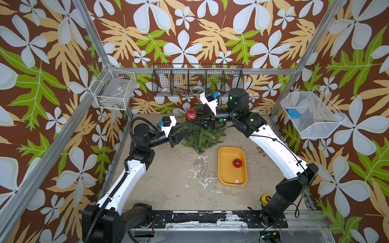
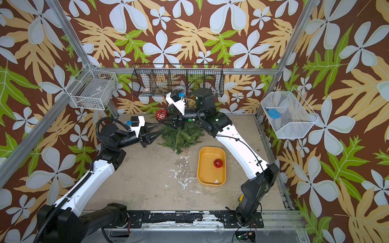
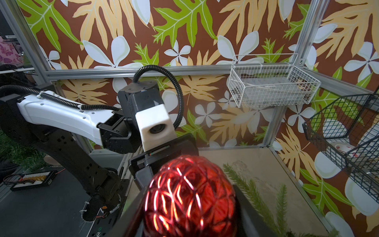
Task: Decorate the small christmas tree with ornaments
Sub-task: Hang an ornament on the christmas tree.
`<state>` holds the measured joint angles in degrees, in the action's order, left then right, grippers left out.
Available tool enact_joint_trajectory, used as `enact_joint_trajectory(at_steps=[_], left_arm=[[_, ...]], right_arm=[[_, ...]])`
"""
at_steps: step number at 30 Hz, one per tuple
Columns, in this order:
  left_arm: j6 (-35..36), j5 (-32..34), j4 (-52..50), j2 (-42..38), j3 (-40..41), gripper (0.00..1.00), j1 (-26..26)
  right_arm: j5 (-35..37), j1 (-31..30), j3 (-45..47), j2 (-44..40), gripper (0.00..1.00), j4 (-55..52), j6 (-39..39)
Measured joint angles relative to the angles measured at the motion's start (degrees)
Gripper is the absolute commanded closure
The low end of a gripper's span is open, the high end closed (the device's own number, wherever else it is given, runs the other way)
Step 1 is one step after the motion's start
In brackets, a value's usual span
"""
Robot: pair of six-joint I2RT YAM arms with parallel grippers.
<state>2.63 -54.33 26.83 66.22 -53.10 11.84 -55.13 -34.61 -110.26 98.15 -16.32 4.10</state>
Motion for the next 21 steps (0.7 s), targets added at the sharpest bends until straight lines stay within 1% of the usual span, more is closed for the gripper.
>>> enact_joint_trajectory(at_steps=[7,21], left_arm=[[-0.87,0.31,0.35,0.13,-0.22,0.66,0.00],[-0.55,1.42,-0.15,0.11,-0.39,0.90,0.00]], right_arm=[[-0.07,0.00,0.55,-0.31,0.55,0.02,0.00],[0.11,0.00,2.27,-0.96,0.56,-0.02,0.48]])
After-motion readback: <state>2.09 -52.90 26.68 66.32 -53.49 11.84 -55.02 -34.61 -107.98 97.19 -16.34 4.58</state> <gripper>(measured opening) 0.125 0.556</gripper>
